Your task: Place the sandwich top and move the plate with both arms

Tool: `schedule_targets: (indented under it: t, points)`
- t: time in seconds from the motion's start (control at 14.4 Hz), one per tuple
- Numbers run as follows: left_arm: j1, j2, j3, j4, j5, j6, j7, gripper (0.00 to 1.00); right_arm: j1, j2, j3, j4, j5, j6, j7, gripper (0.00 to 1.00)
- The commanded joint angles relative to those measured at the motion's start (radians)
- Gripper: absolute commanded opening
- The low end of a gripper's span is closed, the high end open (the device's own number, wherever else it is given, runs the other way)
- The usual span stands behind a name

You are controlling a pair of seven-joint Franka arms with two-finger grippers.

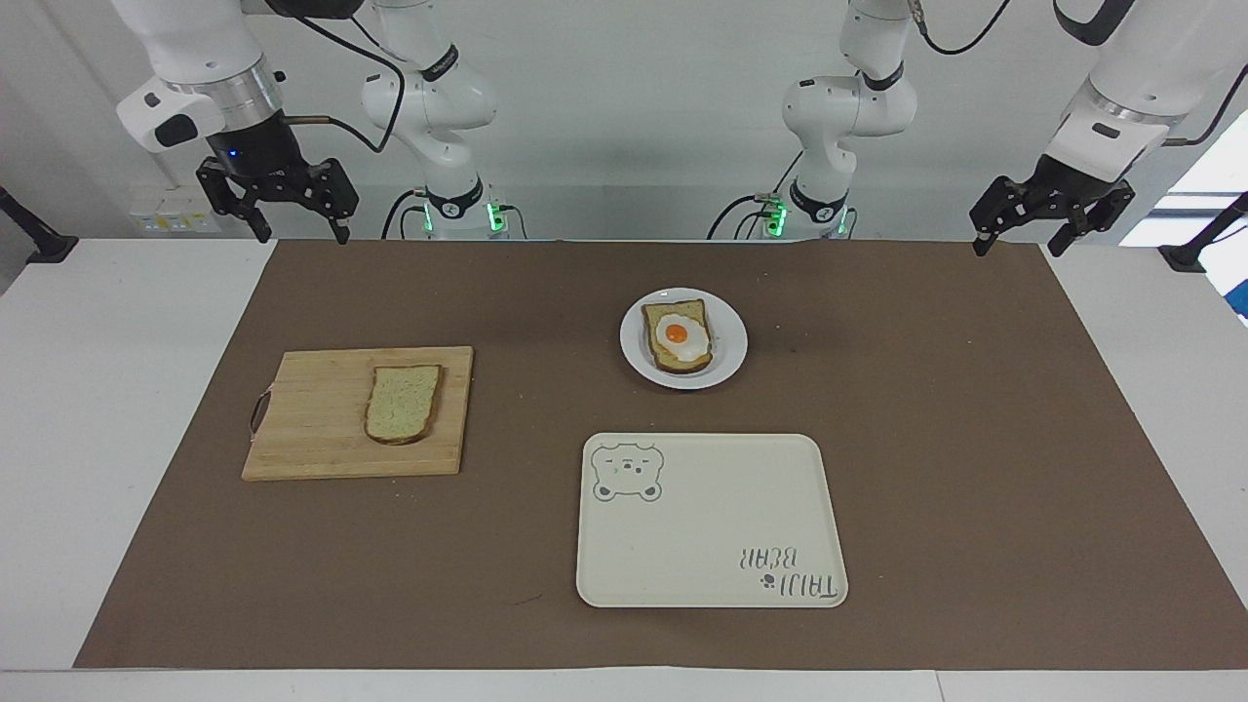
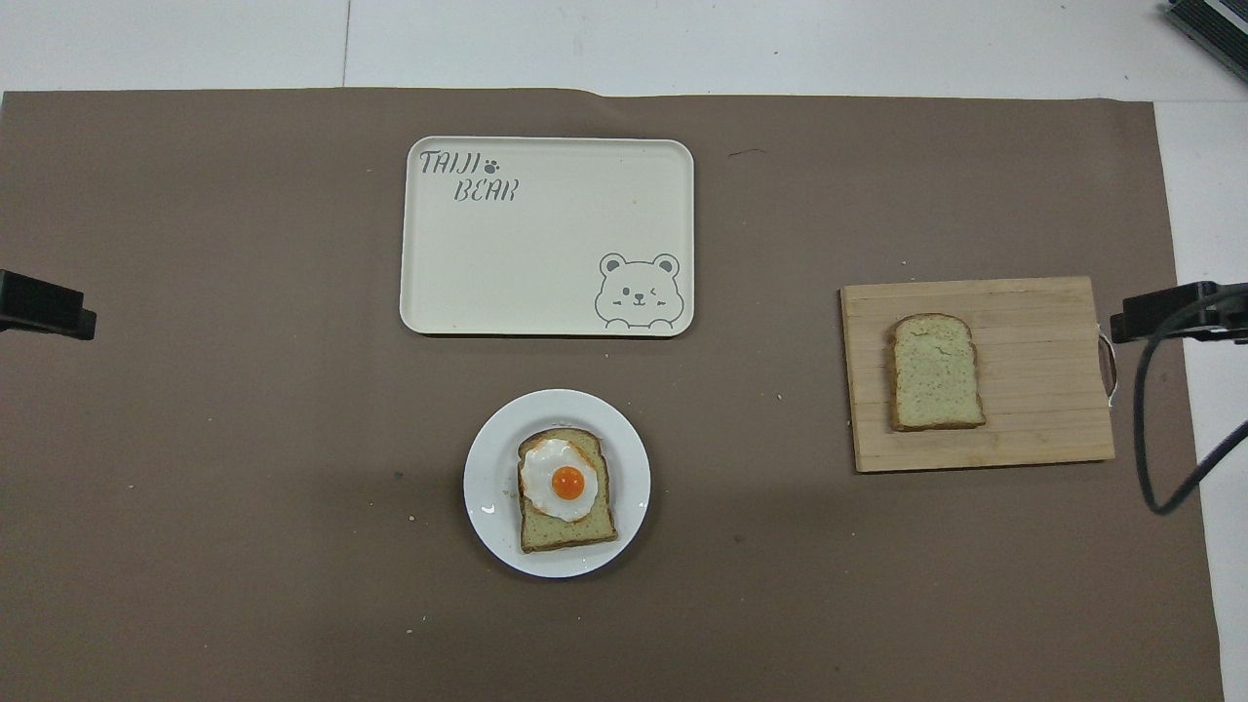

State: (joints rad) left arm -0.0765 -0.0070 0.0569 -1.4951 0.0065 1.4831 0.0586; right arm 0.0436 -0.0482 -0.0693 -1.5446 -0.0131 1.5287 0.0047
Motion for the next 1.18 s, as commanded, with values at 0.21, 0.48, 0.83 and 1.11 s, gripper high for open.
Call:
schedule_targets:
  t: [0.21, 0.48, 0.83, 1.11]
  points:
    - [-0.002, -0.007, 0.006, -0.001, -0.013, -0.014, -0.008, 1.00, -0.007, -0.016, 0.002, -0.008, -0.010, -0.025, 0.006, 1.00]
    - [-0.002, -0.007, 0.006, 0.001, -0.013, -0.014, -0.008, 1.00, -0.007, -0.019, 0.003, -0.008, -0.008, -0.045, 0.011, 1.00]
    - [-0.002, -0.007, 0.004, -0.001, -0.013, -0.014, -0.008, 1.00, -0.016, -0.030, 0.003, -0.020, 0.001, -0.036, 0.003, 1.00]
    - [-0.002, -0.007, 0.006, -0.001, -0.013, -0.014, -0.008, 1.00, -0.005, -0.030, 0.006, -0.019, 0.010, -0.030, 0.008, 1.00]
